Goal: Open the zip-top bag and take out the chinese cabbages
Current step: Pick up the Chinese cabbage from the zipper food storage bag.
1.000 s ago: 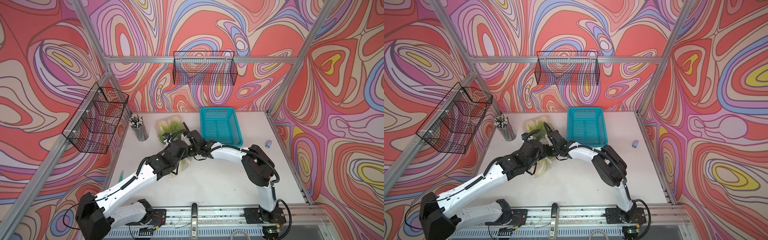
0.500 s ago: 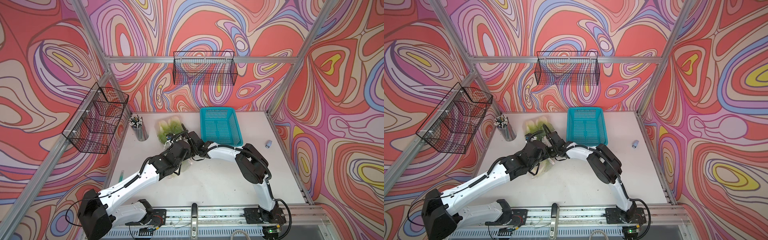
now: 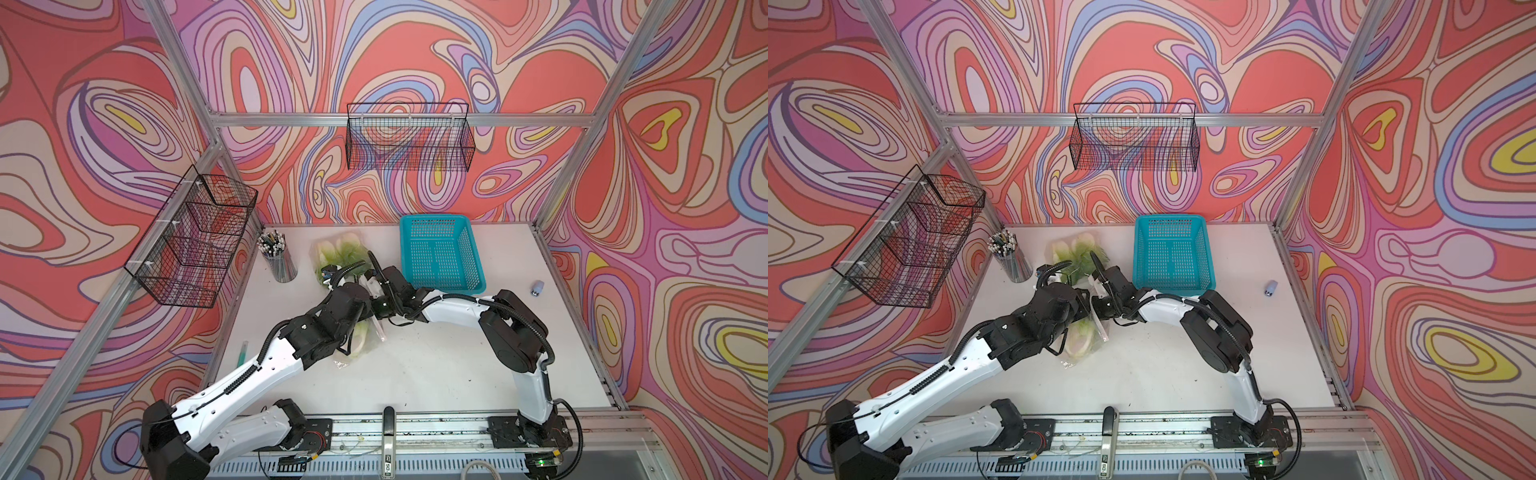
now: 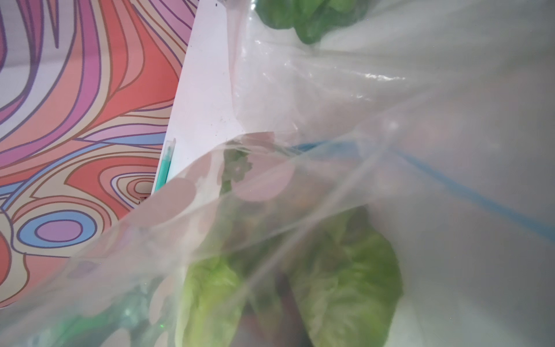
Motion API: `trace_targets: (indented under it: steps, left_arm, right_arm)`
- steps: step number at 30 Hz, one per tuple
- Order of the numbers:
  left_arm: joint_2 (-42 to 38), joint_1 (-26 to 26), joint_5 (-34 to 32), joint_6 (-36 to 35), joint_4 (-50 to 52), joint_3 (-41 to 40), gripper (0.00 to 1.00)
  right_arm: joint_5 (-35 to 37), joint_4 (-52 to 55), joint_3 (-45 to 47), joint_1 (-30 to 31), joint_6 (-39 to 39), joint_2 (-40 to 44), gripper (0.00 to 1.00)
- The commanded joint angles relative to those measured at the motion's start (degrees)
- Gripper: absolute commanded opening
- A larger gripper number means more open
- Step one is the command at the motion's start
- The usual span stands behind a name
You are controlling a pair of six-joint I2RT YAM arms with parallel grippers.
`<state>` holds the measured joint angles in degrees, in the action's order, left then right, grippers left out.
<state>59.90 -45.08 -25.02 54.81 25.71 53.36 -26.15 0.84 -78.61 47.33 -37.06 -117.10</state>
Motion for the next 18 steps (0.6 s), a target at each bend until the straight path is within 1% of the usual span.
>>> trace_targets:
  steps: [1,4,6,7,10,12,15,17,18]
  left_arm:
    - [-1.42,-0.3,-3.9,-3.12,6.21,2.41,0.51]
    - [-2.5,-0.08,-6.79,-6.01,8.51,3.52,0.56]
    - [-3.11,1.64,-4.69,-10.14,8.78,4.92,0.56]
    - [-3.06,3.5,-1.57,-12.34,9.67,6.33,0.56]
    - [-1.59,11.43,7.45,-14.91,16.16,11.29,0.57]
    - [-0.63,16.25,12.21,-16.5,19.54,13.38,0.59]
    - [-0.42,24.85,23.29,-17.91,20.11,13.08,0.64]
    - [-0.74,31.53,34.07,-17.21,17.26,10.73,0.66]
    - [-0.83,33.73,37.9,-16.46,15.62,9.42,0.67]
  right_arm:
    - [-2.95,-3.85,1.49,-0.04,1.13,4.02,0.0]
    - [-5.04,-5.63,2.81,-0.41,1.5,5.91,0.0]
    - [-6.39,-6.88,3.96,-0.9,1.53,7.38,0.0]
    - [-7.03,-7.42,4.59,-1.01,1.56,8.33,0.0]
    - [-8.98,-9.58,6.45,-1.47,2.49,10.82,0.0]
    - [-10.07,-10.64,7.51,-1.78,3.29,12.26,0.0]
    - [-12.46,-13.98,9.45,-2.79,3.07,13.6,0.0]
    - [-14.43,-17.21,10.89,-3.41,2.01,14.44,0.0]
    - [-15.09,-18.64,11.48,-3.54,1.59,14.89,0.0]
